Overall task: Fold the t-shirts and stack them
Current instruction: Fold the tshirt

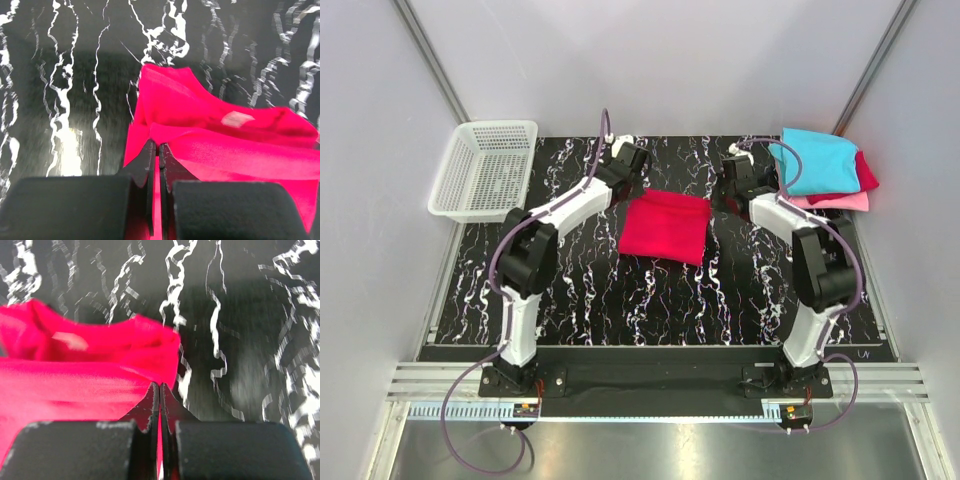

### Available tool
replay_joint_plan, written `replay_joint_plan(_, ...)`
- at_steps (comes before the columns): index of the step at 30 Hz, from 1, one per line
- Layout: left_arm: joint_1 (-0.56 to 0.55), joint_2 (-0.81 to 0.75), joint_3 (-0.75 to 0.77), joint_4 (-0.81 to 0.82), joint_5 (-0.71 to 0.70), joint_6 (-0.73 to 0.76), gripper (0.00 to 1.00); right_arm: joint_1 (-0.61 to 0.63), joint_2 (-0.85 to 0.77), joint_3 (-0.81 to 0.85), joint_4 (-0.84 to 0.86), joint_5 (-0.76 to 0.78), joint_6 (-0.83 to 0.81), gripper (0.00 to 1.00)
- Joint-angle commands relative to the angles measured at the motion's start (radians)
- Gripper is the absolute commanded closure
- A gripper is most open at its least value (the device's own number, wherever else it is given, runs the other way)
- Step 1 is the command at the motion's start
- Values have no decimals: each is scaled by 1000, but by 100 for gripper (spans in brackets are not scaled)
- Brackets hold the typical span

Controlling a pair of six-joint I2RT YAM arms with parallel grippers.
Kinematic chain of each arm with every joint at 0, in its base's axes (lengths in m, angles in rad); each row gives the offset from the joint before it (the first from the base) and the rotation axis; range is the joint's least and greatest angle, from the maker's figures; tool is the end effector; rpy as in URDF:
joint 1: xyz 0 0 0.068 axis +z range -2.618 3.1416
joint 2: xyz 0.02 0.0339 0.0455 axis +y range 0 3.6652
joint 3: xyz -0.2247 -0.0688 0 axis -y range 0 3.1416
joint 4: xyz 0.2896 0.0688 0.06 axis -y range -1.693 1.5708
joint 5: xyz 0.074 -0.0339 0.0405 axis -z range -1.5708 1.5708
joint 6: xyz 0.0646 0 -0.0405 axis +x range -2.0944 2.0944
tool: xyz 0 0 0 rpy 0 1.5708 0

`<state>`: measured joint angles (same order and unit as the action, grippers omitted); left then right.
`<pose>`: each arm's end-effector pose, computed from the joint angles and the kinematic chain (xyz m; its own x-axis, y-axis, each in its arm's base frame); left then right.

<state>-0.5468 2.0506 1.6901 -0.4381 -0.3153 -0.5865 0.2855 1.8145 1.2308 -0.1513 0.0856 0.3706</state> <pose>0.4464 -0.2482 0.1698 -0.6810 -0.2015 -0.7041 -0.0809 0.9762 -0.2011 0.4349 0.1219 0.1292 -0.6793 0.1767 -0.7122 0.0282 0.9762 0.2152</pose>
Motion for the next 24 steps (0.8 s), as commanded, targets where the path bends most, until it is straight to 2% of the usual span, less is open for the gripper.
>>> replay_joint_plan(1, 56, 66, 120, 16, -27, 42, 100, -40, 83, 110, 58, 17, -39, 100)
replay_joint_plan(5, 85, 143, 190, 22, 18, 57, 100, -69, 179, 193, 56, -6, -50, 100)
replay_joint_plan(7, 99, 175, 221, 29, 45, 69, 93, -77, 204, 235, 44, -9, -50, 100)
replay_joint_plan(8, 103, 181, 227, 29, 47, 73, 83, -78, 216, 248, 24, -7, -47, 98)
replay_joint_plan(9, 110, 184, 230, 30, 45, 74, 56, -80, 218, 265, 16, -6, -48, 84)
replay_joint_plan(10, 113, 178, 226, 30, 33, 71, 38, -80, 217, 266, 10, -4, -48, 75)
replay_joint_plan(12, 120, 166, 211, 41, 18, 76, 19, -80, 192, 259, 10, 0, -52, 62)
replay_joint_plan(13, 122, 155, 186, 61, 10, 73, 16, -80, 183, 256, 10, 6, -48, 54)
replay_joint_plan(17, 130, 27, 36, 179, 22, 36, 13, -80, 134, 249, -1, 8, -50, 49)
replay_joint_plan(20, 127, -47, -93, 288, 87, 22, 13, -78, 97, 236, -13, -13, -36, 49)
replay_joint_plan(24, 98, -113, -139, 274, 171, 36, 13, -72, 26, 172, -22, -78, 2, 54)
